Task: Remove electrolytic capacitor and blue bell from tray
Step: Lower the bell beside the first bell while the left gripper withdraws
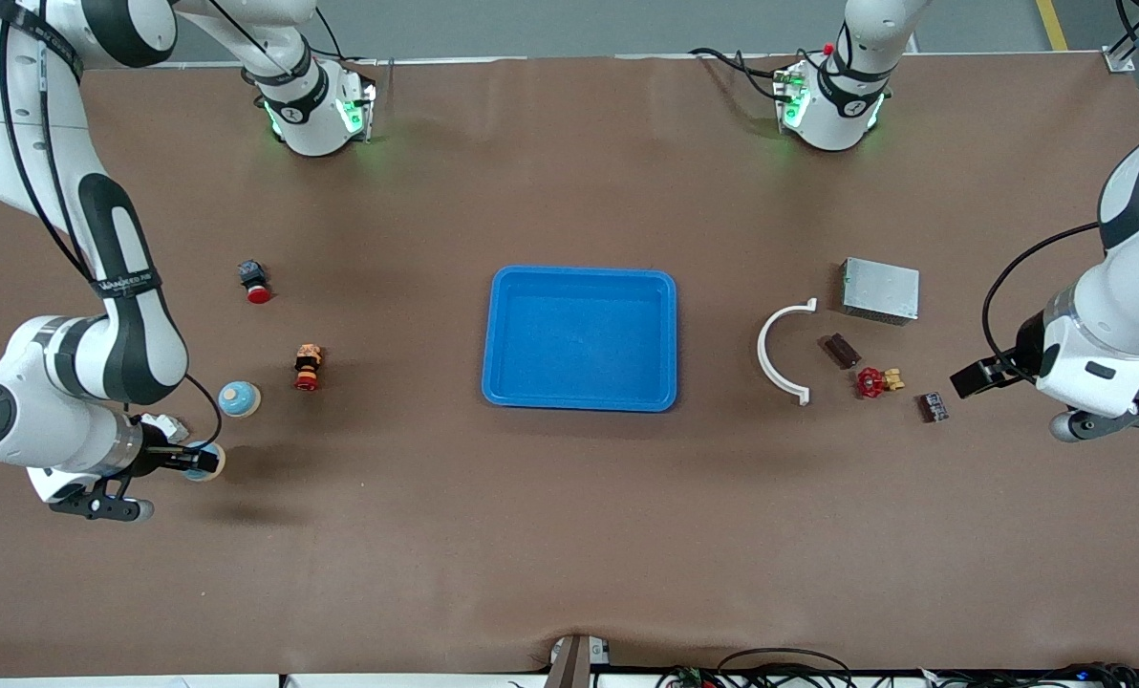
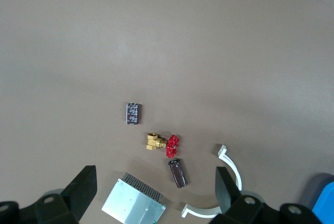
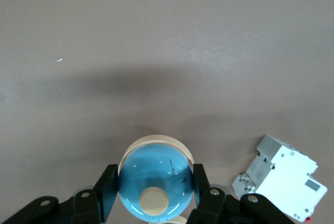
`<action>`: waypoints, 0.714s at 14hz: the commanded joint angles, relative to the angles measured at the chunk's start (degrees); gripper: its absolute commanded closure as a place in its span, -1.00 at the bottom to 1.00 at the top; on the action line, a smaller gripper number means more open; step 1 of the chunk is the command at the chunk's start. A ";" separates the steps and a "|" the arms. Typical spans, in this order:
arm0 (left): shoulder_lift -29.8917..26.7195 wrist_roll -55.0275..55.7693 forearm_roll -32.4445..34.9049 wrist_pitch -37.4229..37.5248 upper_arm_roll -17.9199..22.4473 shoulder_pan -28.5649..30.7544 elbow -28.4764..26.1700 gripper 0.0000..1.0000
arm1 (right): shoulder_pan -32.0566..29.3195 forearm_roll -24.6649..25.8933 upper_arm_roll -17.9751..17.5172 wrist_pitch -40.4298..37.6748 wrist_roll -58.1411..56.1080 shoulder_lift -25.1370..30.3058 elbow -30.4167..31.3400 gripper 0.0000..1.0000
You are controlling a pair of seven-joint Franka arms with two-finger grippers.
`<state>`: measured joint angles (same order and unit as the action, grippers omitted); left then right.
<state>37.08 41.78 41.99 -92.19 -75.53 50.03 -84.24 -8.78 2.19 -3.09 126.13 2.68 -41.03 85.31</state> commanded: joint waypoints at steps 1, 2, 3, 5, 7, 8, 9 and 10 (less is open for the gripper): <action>-2.97 -1.35 -1.12 1.66 -0.41 0.33 0.66 -1.00 | -1.41 -0.88 -1.30 1.57 -0.84 -0.97 -0.24 1.00; -3.41 -1.35 -1.12 2.36 -0.84 0.42 0.66 -1.00 | -1.41 -0.88 -1.30 2.01 -0.84 -1.24 -0.15 1.00; -3.41 -1.35 -1.03 3.76 -1.54 0.33 0.66 -1.00 | -1.41 -0.79 -1.21 2.62 -0.84 -1.59 -0.15 1.00; -3.41 -1.35 -1.12 4.56 -2.08 0.51 0.66 -1.00 | -1.50 -0.79 -1.21 3.42 -0.92 -2.21 -0.15 1.00; -3.76 -1.26 -1.03 6.49 -3.13 0.51 1.71 -1.00 | -1.59 -0.87 -1.21 4.21 -0.84 -2.56 -0.06 1.00; -3.77 -1.26 -1.03 6.93 -3.31 0.51 1.80 -1.00 | -1.59 -0.88 -1.21 5.08 -0.84 -2.91 0.11 1.00; -3.85 -1.26 -1.03 7.20 -3.74 0.68 1.80 -1.00 | -1.76 -0.88 -1.21 5.44 -0.84 -3.35 0.11 1.00; -3.85 -1.26 -1.12 7.20 -4.36 1.29 1.80 -1.00 | -1.94 -0.88 -1.21 5.97 -0.84 -3.70 0.11 1.00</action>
<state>34.43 41.75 41.95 -86.60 -78.60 50.12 -83.19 -9.16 2.15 -3.09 130.84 2.68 -44.11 85.33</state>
